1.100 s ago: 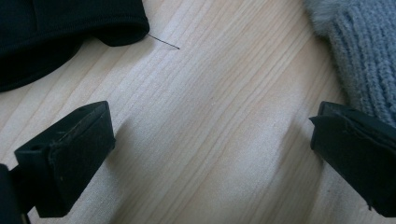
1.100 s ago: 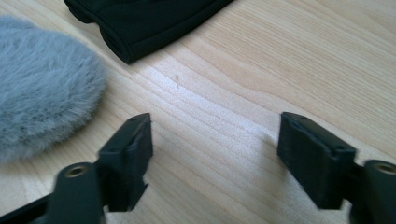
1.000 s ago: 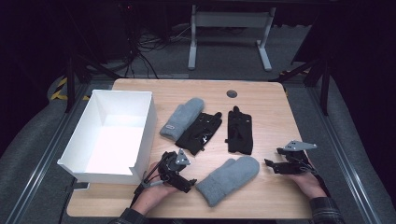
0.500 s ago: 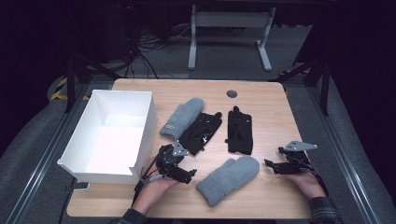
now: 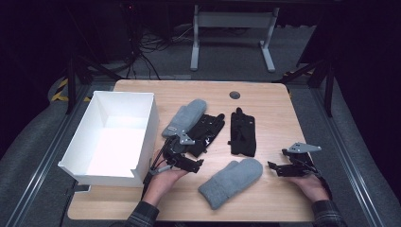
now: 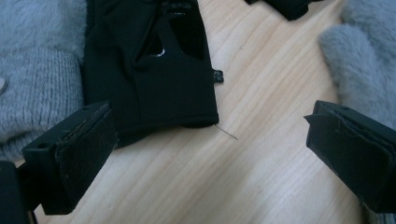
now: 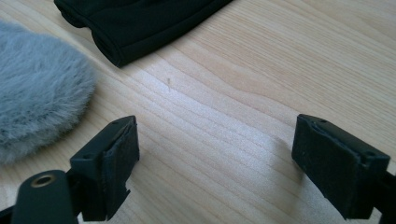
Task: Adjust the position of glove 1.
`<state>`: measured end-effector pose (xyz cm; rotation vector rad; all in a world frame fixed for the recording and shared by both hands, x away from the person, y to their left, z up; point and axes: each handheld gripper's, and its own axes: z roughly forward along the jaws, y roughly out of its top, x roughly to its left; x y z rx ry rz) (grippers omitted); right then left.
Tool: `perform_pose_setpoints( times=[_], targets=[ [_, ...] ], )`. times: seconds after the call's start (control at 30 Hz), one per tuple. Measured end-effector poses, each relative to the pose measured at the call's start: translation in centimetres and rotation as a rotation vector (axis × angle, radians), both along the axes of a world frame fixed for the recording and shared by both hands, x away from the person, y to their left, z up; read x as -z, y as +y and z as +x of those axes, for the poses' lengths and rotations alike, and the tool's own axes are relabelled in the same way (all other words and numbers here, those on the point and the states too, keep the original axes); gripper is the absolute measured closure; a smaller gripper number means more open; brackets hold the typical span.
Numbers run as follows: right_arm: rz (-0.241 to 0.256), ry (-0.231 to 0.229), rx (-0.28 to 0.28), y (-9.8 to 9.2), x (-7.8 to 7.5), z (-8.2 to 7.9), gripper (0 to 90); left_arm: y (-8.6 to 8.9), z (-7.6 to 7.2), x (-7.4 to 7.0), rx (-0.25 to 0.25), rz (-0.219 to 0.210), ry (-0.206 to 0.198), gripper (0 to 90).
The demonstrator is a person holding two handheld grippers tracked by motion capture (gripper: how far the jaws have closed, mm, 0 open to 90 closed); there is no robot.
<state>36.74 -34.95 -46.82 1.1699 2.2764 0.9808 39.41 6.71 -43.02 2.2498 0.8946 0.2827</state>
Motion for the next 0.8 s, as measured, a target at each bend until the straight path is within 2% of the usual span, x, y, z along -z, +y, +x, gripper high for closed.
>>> perform_pose_setpoints(
  times=[0.07,0.13,0.23,0.33,0.37,0.43,0.5,0.57,0.63,0.8],
  targets=[
    [0.000,0.000,0.000,0.0,0.0,0.0,15.5,-0.2,0.6,-0.2,-0.005,-0.013,0.002,2.5],
    [0.000,0.000,-0.001,0.0,0.0,0.0,15.5,-0.1,1.1,-0.4,-0.016,-0.035,-0.014,3.8],
    [0.000,0.000,-0.001,0.0,0.0,0.0,15.5,-0.3,2.1,-0.6,-0.031,-0.017,-0.019,4.2],
    [0.000,0.000,-0.002,0.0,0.0,0.0,15.6,-0.1,3.1,-0.9,-0.049,-0.048,-0.038,6.4],
    [-0.001,0.000,-0.002,0.0,0.0,0.0,15.6,-0.1,3.6,-1.0,-0.048,-0.025,-0.031,7.1],
    [0.000,0.000,-0.002,0.0,0.0,0.0,15.6,-0.2,4.3,-1.3,-0.064,-0.035,-0.052,7.5],
    [0.000,0.000,-0.002,0.0,0.0,0.0,15.6,-0.2,4.6,-1.4,-0.063,-0.034,-0.051,8.9],
    [0.000,0.000,-0.002,0.0,0.0,0.0,15.6,-0.2,5.8,-1.9,-0.077,-0.020,-0.059,9.3],
    [0.000,0.000,-0.003,-0.1,0.0,0.0,15.6,-0.1,6.6,-2.2,-0.091,-0.024,-0.065,11.0],
    [0.001,0.000,-0.002,-0.1,0.0,0.0,15.6,0.2,9.0,-2.4,-0.122,-0.011,-0.071,13.7]
  ],
)
